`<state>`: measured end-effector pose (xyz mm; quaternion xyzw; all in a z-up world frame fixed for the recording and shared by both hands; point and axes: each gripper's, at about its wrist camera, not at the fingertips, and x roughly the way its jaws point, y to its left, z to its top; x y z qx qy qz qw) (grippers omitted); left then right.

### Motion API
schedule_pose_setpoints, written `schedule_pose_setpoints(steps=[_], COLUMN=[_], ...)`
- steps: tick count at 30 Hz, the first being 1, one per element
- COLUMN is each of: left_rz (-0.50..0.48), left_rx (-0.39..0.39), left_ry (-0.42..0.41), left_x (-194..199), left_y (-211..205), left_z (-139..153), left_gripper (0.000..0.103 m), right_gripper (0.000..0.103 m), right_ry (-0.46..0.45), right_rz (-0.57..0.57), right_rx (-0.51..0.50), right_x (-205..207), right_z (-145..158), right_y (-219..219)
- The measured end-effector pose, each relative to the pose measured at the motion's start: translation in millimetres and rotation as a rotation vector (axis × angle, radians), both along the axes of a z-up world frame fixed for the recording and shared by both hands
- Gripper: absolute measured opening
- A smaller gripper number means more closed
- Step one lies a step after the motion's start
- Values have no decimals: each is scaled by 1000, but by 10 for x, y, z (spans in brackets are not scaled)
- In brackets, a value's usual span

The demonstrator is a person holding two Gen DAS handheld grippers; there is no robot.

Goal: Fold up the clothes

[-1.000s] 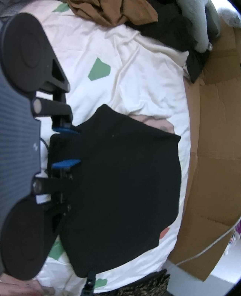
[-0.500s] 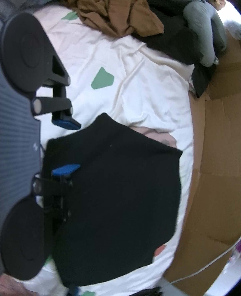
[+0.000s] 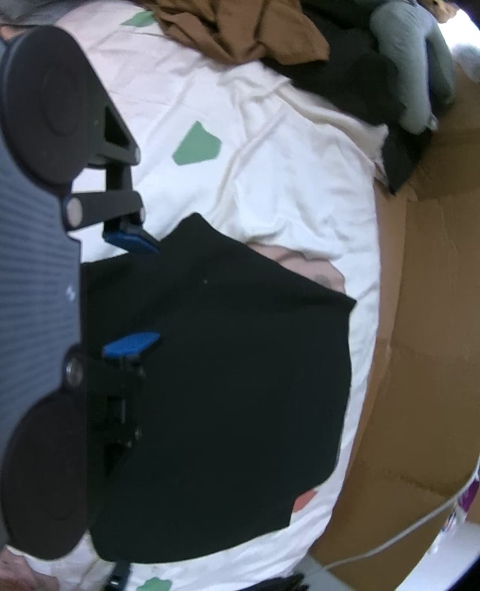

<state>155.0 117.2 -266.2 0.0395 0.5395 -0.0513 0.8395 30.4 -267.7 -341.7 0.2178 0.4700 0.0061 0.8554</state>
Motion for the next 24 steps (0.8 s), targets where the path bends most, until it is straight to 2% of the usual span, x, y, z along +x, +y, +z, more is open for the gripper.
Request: schedule_pose_setpoints(steps=[1, 2, 3, 5, 10, 12, 18, 24], left_rz=[-6, -12, -11, -3, -36, -45, -115, -125], left_rx=[-3, -6, -8, -13, -23, -43, -71, -39], left_ry=[-4, -9, -11, -14, -23, -24, -33, -36], left_x=[-8, -15, -30, -67, -172, -196, -256, -361], left_y=[10, 20, 43, 103, 186, 184, 78, 121], left_z=[7, 14, 13, 3, 4, -4, -61, -203], left_gripper=[50, 50, 50, 50, 50, 50, 50, 50], right_gripper=[47, 42, 28, 20, 23, 35, 35, 35], right_ry=[-1, 3, 8, 7, -70, -79, -40, 3], right_rz=[-18, -39, -61, -95, -71, -41, 91, 90], right_rx=[1, 18, 39, 92, 209, 231, 173, 180], right_x=[-11, -32, -55, -113, -225, -253, -134, -124], right_z=[-2, -19, -41, -81, 4, 33, 12, -133], right_y=[-59, -127, -197, -296, -342, -291, 58, 127])
